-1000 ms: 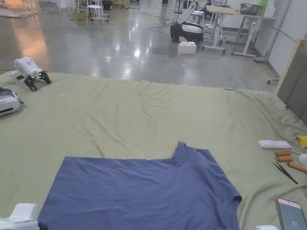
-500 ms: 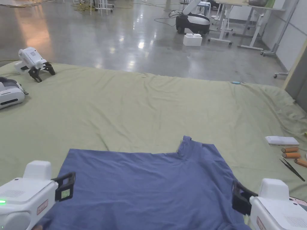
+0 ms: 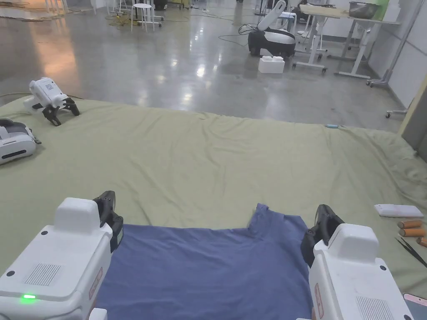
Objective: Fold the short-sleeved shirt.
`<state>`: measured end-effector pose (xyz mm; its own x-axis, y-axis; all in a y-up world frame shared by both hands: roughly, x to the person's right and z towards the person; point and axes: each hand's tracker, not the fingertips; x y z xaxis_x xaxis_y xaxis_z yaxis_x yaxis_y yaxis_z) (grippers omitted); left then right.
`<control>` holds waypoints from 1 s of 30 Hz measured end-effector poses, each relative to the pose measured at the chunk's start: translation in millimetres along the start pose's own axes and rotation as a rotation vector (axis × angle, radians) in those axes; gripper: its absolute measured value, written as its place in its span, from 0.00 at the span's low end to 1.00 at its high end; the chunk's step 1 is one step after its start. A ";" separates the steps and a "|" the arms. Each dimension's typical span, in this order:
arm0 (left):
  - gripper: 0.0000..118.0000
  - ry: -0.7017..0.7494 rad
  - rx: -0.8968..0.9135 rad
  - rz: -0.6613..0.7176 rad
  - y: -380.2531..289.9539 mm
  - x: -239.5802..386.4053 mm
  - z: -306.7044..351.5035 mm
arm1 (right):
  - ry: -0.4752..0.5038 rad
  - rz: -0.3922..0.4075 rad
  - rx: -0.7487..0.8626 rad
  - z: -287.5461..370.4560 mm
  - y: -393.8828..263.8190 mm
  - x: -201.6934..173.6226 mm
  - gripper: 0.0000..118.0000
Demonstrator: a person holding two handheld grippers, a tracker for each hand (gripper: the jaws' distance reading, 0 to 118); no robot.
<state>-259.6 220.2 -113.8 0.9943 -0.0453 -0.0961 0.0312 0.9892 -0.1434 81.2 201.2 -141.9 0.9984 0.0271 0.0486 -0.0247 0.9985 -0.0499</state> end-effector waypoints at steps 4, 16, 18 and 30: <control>0.00 -0.001 -0.080 0.009 -6.2 -10.6 -23.0 | 0.009 0.006 -0.029 -13.4 -2.7 -1.6 0.00; 0.03 -0.006 -0.647 0.176 -69.2 -135.1 -224.4 | 0.016 0.018 -0.239 -68.7 -39.0 9.4 0.00; 0.25 0.003 -0.732 0.204 -78.5 -148.4 -252.7 | 0.009 0.021 -0.268 -75.0 -46.1 12.1 0.00; 0.45 0.025 -0.916 0.095 -125.7 -124.5 -316.0 | -0.045 0.016 -0.398 -94.7 -77.2 34.8 0.00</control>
<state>-419.4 57.4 -395.1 0.9858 0.0168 -0.1672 -0.1537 0.4924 -0.8567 122.5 120.4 -230.8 0.9947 0.0530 0.0878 -0.0098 0.9012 -0.4334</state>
